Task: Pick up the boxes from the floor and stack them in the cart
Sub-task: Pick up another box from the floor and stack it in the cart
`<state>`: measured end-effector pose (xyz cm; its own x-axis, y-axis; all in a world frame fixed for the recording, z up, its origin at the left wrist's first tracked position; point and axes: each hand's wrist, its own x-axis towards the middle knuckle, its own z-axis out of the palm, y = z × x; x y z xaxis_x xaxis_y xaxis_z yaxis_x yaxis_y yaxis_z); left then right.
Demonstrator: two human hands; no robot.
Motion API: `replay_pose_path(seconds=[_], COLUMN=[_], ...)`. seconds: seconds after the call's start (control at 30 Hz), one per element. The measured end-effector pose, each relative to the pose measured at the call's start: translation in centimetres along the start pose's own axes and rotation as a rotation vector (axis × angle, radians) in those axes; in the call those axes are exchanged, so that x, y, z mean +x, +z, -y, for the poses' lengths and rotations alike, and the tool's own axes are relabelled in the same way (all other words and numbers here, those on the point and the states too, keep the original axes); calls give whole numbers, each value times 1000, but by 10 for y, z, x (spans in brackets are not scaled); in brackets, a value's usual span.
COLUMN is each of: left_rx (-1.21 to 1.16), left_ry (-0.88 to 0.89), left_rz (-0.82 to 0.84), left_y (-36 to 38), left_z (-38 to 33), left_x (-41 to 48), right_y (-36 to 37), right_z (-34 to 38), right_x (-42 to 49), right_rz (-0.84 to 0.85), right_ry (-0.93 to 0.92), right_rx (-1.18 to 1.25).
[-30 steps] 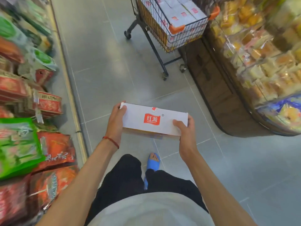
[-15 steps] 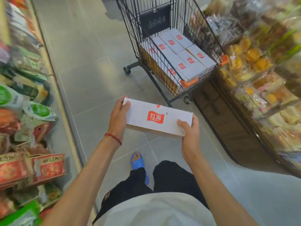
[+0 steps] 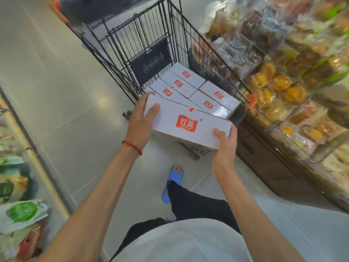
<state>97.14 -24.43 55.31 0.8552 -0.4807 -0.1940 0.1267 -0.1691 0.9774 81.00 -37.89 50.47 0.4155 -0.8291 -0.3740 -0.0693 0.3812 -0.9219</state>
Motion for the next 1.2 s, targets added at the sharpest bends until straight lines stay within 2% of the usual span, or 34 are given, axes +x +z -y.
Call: replay_pose_path(seconds=[0.2, 0.33, 0.5, 0.63, 0.77, 0.97, 1.2], left_rx=[76, 102, 71, 164, 221, 291, 448], left_ry=[4, -99, -251, -366, -468, -590, -653], left_rz=[16, 63, 204, 405, 466, 480, 545], left_y=[13, 13, 9, 5, -14, -46, -61], left_z=[-19, -16, -8, 5, 20, 44, 67], left_x=[117, 184, 270, 329, 367, 396, 416], right_y=[50, 81, 129, 168, 205, 246, 269], right_z=[20, 27, 24, 8, -4, -22, -44], right_x=[79, 117, 152, 167, 175, 183, 193], right_rz=[-6, -26, -147, -293, -355, -322, -332], right_ry=[90, 150, 233, 259, 319, 451, 527], right_rx=[-62, 26, -12, -27, -24, -56, -122])
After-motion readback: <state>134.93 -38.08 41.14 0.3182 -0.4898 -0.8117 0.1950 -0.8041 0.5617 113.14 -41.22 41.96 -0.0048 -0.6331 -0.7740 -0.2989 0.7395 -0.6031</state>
